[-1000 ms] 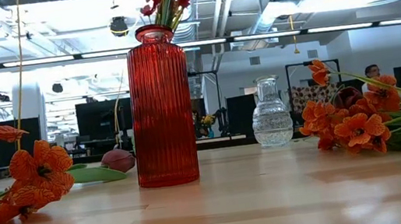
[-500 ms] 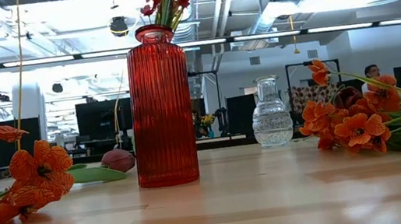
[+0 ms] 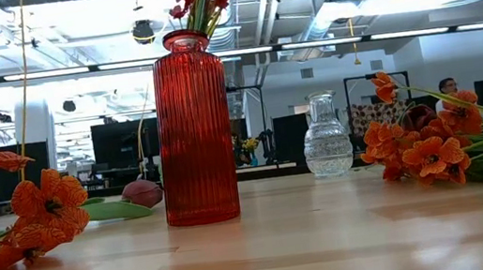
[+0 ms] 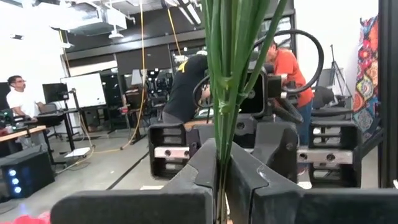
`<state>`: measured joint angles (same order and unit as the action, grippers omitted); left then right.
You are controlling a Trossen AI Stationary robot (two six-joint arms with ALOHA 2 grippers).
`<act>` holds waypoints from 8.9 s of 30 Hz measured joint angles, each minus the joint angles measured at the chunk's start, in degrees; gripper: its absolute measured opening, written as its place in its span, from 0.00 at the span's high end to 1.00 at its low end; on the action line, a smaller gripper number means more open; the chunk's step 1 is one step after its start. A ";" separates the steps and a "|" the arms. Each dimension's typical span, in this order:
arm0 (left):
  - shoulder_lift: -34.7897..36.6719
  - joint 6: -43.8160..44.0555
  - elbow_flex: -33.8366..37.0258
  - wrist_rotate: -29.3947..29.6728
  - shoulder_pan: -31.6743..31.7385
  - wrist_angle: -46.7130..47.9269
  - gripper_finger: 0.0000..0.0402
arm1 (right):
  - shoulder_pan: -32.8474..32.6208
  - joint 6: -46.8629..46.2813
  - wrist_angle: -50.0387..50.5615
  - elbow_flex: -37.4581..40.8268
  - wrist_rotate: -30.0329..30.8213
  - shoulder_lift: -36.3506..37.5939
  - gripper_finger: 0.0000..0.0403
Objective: Sort flowers into vase by color
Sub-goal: Put the top pink flowers into the green vase, then put the right orange flowers into the transparent vase
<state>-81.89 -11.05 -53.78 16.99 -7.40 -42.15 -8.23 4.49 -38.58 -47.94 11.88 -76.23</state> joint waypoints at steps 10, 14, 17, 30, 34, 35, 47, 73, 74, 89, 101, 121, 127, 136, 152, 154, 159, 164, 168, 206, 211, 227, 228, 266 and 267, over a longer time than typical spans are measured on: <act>10.11 -0.27 0.02 0.21 -2.62 15.10 1.00 | -0.02 0.00 5.86 0.00 0.17 4.87 0.47; 15.13 -0.54 0.00 0.23 -3.80 23.01 1.00 | 0.00 0.01 10.45 0.00 0.20 6.31 0.46; 19.22 -0.24 0.02 0.23 -4.42 30.25 1.00 | 0.00 0.00 13.77 0.00 0.18 7.02 0.46; 36.61 4.32 18.24 12.56 -4.06 26.62 1.00 | 0.22 -0.02 16.65 0.00 0.20 6.91 0.46; 37.84 4.39 24.65 12.23 -1.59 17.69 1.00 | 0.66 -0.04 16.71 0.00 0.22 6.91 0.46; 37.80 4.41 25.84 12.23 -0.85 16.22 1.00 | 0.88 -0.04 16.71 0.00 0.22 6.91 0.46; 30.78 8.65 28.76 6.78 7.39 10.62 1.00 | 0.98 -0.02 17.23 0.00 0.22 6.89 0.46; 19.94 13.77 28.72 7.85 9.07 11.02 0.89 | 0.98 -0.02 17.59 0.00 0.22 6.89 0.46; 20.07 13.81 28.72 7.85 9.07 11.27 0.87 | 0.98 -0.02 17.59 0.00 0.20 6.89 0.46; 30.08 12.42 28.65 7.70 9.05 25.46 0.43 | -0.17 -0.89 19.92 0.00 0.20 7.72 0.46; 44.19 11.36 28.63 7.66 9.03 45.27 0.39 | -0.73 -12.59 36.66 0.00 0.20 16.06 0.46; 49.68 15.33 28.65 7.44 9.03 54.87 0.39 | -17.60 -44.89 63.95 -0.07 0.09 14.75 0.46; 49.67 15.83 28.65 7.36 9.03 54.85 0.39 | -21.70 -55.93 70.27 -0.09 0.01 10.83 0.46; 49.67 16.49 28.65 7.35 9.03 54.79 0.39 | -24.47 -66.43 79.31 -0.07 -4.45 1.74 0.46; 49.67 16.93 28.65 7.35 9.03 54.71 0.39 | -24.74 -69.60 86.88 -0.04 -12.04 -11.15 0.46; 49.67 17.17 28.65 7.35 9.03 54.71 0.39 | -24.72 -69.61 87.83 -0.04 -12.07 -12.36 0.46; 49.65 17.85 28.65 7.35 9.03 54.71 0.39 | -24.69 -69.59 89.06 -0.04 -12.09 -14.68 0.46; 49.64 17.91 28.66 7.35 9.03 54.73 0.39 | -24.32 -69.61 89.19 -0.04 -12.11 -14.97 0.49; 49.64 17.98 28.68 7.35 9.03 54.73 0.39 | -24.10 -69.49 89.49 -0.04 -12.17 -14.90 0.58; 49.64 17.96 28.68 7.35 9.03 54.75 0.39 | -23.87 -60.52 107.06 -21.35 -13.32 -14.86 0.91; 49.64 17.96 28.68 7.35 9.03 54.75 0.39 | -23.50 -55.95 107.27 -25.73 -8.52 -14.23 0.91; 49.64 17.79 28.68 7.37 9.03 54.75 0.39 | -20.02 -38.91 101.19 -26.58 27.11 2.16 0.91; 49.64 17.79 28.68 7.37 9.03 54.75 0.39 | -19.50 -37.71 100.35 -26.58 29.39 2.78 0.91; 41.39 20.77 28.70 7.35 9.04 53.55 0.39 | 17.81 2.17 25.87 7.59 -0.47 17.86 0.91; 40.91 20.55 28.70 7.35 9.04 53.17 0.39 | 18.09 1.95 25.84 7.98 -0.48 17.86 0.91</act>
<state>-40.98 9.51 -25.08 24.34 1.64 11.02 9.86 6.44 -12.74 -39.96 11.40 -58.37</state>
